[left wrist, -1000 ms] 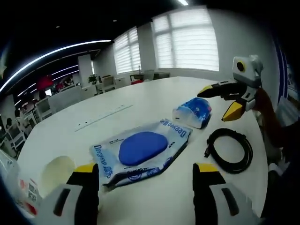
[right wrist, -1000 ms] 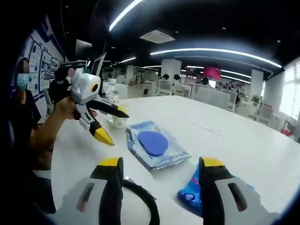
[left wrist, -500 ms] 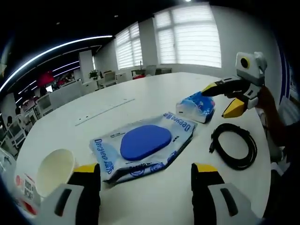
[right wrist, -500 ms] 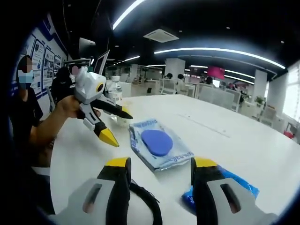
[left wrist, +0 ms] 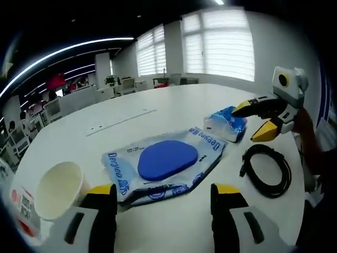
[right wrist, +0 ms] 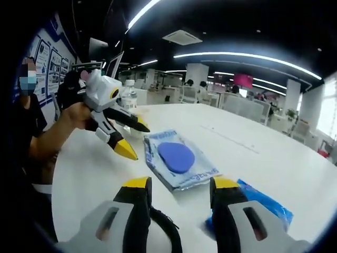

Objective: Arrange the tabletop items into an orderly group along one side of the table until the central work area is clear of visible clutter.

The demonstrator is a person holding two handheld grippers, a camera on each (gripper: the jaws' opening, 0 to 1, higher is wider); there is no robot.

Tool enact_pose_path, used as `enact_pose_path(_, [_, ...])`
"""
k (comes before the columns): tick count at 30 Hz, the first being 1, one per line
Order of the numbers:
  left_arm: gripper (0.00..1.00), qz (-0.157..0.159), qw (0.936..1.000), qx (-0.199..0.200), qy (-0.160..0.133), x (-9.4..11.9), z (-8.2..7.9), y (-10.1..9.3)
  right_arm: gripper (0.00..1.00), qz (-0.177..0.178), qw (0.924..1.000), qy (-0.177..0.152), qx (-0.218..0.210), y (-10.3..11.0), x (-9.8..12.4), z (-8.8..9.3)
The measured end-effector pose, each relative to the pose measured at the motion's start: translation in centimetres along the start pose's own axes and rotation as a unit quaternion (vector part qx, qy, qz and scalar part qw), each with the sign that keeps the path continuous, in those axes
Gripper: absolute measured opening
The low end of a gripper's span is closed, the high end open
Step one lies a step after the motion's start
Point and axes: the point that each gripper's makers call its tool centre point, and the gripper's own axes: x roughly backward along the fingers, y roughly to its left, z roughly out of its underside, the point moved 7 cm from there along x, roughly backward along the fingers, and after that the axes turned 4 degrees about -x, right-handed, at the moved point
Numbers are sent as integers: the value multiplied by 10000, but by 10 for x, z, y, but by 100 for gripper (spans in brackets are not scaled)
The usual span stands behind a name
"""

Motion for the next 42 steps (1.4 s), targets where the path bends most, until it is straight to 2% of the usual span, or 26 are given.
enact_pose_path(2, [68, -14, 10000, 19, 2, 0, 0, 0, 40, 9, 10000, 23, 21, 2, 0, 1])
enact_pose_path(6, [68, -241, 9996, -52, 121, -2, 2, -2, 40, 5, 10000, 65, 52, -1, -3, 4])
enact_pose_path(14, [68, -313, 9994, -13, 177, -6, 2, -5, 39, -5, 9999, 61, 80, 5, -5, 4])
enact_pose_path(20, [67, -496, 9986, 50, 183, -7, -1, 8, 38, -5, 9999, 71, 75, 6, -6, 4])
enact_pose_path(30, [66, -546, 9979, 138, 307, -16, -1, 13, 35, 39, 9998, 60, 158, 8, -7, 3])
enact_pose_path(34, [66, -602, 9974, 143, 369, -19, -3, 15, 33, 257, 9989, 123, 373, 5, -9, 1])
enact_pose_path(42, [66, -579, 9971, 134, 465, -23, -1, 18, 31, 156, 9992, 220, 308, 7, -15, 9])
